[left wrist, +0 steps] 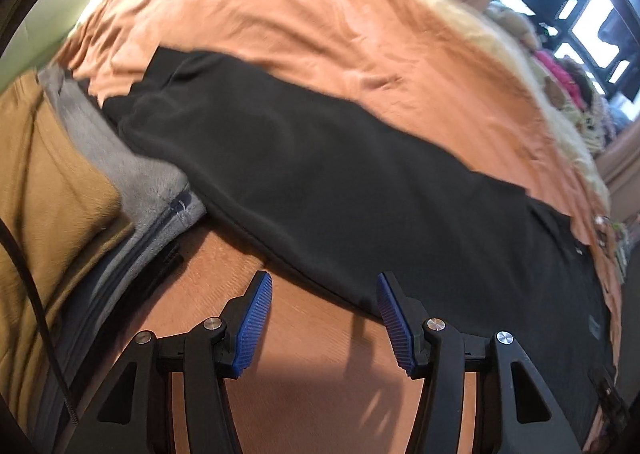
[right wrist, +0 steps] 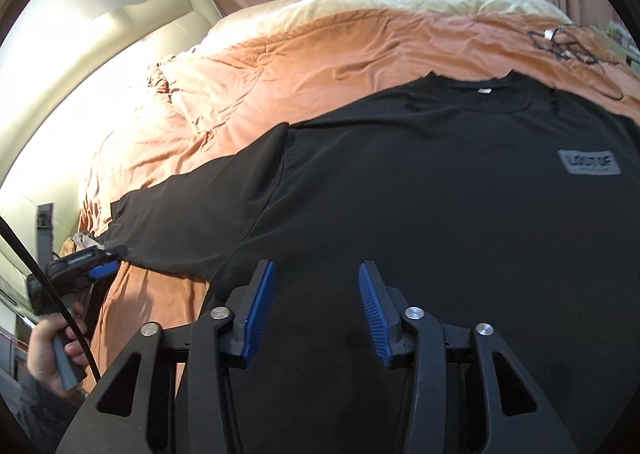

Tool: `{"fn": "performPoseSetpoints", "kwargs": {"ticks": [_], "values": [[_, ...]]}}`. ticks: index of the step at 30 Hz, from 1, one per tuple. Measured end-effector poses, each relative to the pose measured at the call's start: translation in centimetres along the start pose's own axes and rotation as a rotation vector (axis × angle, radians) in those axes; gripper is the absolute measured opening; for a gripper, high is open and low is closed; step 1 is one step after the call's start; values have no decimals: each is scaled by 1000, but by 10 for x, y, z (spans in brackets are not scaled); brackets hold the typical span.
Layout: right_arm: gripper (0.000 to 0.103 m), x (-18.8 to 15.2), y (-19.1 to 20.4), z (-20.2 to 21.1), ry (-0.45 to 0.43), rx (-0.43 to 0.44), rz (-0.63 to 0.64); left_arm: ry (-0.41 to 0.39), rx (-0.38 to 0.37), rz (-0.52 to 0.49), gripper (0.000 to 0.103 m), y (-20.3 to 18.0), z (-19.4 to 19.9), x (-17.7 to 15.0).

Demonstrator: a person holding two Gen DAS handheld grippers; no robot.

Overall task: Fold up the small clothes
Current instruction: 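Move both tools to the shirt and close the left tool on a sleeve cuff, then lift the sleeve with the left tool and lay it across the shirt body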

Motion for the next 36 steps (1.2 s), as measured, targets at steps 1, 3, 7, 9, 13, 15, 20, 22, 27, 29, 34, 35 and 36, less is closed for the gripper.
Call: {"fn": "performPoseSetpoints", "kwargs": {"ticks": [1, 3, 7, 9, 13, 15, 20, 22, 27, 29, 34, 35, 36], "values": [[38, 1, 0, -5, 10, 4, 0, 13, -6, 23, 56, 4, -7, 0], [34, 3, 4, -16, 23, 10, 10, 15, -5, 50, 52, 10, -18, 1], [23, 11, 11, -38, 47, 38, 11, -17, 53, 53, 7, 14, -21, 13], [19, 11, 15, -52, 69, 62, 7, -29, 35, 75, 6, 12, -13, 18], [16, 3, 22, -83, 131, 131, -41, -101, 3, 31, 5, -5, 18, 33], [15, 1, 26, -95, 150, 163, -53, -124, -15, -3, 5, -17, 32, 40], [15, 0, 39, -121, 171, 220, -53, -179, -82, -91, 5, -55, 73, 58], [15, -3, 45, -136, 187, 238, -49, -192, -113, -125, 5, -70, 88, 64], [15, -9, 45, -158, 219, 237, -61, -183, -160, -214, 5, -113, 108, 69], [15, -5, 43, -162, 221, 250, -74, -173, -198, -231, 5, -132, 113, 68], [16, 9, 36, -147, 176, 221, -77, -168, -263, -280, 5, -176, 122, 65], [16, 12, 30, -145, 171, 237, -101, -166, -278, -296, 5, -187, 123, 63], [16, 14, 27, -142, 168, 238, -115, -163, -291, -307, 5, -196, 124, 60]]}}
Point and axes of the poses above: each gripper's, at about its wrist camera, not at the fingertips, and z roughly against the way its jaws point, y to its left, x to its top, the point moved 6 cm from there along -z, roughly the way its jaws point, and after that the axes turned 5 degrees about -z, right-handed, at the moved point
